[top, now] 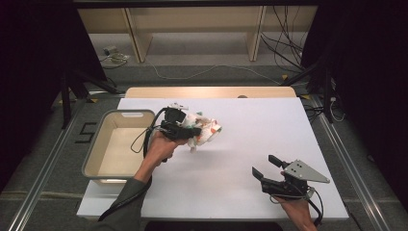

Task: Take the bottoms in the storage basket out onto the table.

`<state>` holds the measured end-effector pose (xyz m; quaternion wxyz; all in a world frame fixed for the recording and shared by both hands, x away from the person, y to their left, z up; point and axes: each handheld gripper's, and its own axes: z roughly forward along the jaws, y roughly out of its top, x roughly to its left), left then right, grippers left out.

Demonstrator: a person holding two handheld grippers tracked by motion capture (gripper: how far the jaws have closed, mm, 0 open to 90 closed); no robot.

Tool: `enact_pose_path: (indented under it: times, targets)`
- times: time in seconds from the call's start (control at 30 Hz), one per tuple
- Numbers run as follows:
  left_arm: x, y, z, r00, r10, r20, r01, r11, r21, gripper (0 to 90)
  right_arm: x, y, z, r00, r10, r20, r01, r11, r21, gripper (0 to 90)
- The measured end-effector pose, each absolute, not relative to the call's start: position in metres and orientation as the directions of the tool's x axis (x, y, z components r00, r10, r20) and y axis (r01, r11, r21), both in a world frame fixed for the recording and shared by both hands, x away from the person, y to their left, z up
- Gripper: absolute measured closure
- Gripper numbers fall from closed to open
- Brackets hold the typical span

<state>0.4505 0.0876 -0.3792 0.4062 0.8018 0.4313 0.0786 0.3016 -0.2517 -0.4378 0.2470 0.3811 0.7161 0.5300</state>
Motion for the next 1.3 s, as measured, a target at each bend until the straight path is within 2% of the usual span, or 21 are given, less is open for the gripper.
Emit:
enact_pose_path:
  times: [1.3]
  targets:
    - [0.465, 0.046, -0.390, 0.637, 0.749, -0.183, 0.632, -0.371, 0.680, 65.7, 0.302, -0.253, -0.438, -0.584, 0.810, 0.055, 0.283, 0.140, 0.949, 27.1]
